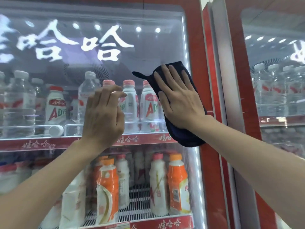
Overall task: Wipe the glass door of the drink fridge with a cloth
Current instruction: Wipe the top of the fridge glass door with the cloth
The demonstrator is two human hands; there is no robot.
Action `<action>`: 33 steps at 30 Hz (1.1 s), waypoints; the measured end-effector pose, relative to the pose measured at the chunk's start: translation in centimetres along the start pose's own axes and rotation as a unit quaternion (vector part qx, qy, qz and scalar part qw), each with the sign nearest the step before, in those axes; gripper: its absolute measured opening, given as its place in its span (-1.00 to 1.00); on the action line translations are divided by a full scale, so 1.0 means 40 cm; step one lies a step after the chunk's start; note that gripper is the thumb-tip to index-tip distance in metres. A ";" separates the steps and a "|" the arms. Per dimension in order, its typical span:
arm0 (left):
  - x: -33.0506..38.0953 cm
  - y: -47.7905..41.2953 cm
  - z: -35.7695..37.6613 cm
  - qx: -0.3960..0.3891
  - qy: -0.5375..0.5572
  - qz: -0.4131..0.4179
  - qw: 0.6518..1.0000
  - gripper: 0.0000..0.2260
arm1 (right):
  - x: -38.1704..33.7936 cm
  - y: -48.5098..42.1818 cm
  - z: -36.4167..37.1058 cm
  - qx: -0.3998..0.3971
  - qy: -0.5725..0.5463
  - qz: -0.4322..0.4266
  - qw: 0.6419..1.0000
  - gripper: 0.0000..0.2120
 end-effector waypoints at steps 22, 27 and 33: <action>-0.127 0.110 -0.055 -0.028 -0.005 -0.016 0.999 -0.62 | -0.215 0.060 0.050 -0.034 -0.005 -0.005 0.999 -0.40; -0.183 0.141 -0.094 -0.033 -0.011 -0.060 0.998 -0.57 | -0.324 0.170 0.072 -0.100 0.002 -0.149 0.984 -0.40; -0.247 0.151 -0.110 -0.038 -0.032 -0.035 0.998 -0.58 | -0.256 -0.037 0.051 -0.076 0.023 -0.191 0.978 -0.42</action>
Point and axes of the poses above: each hand's wrist, its own y-axis away from the middle knuckle, its own z-axis out of the palm, x = y × z, the point moved 6 cm from there along -y, towards the middle knuckle, and after that the axes turned 2 degrees about -y, right-handed, at the moved point
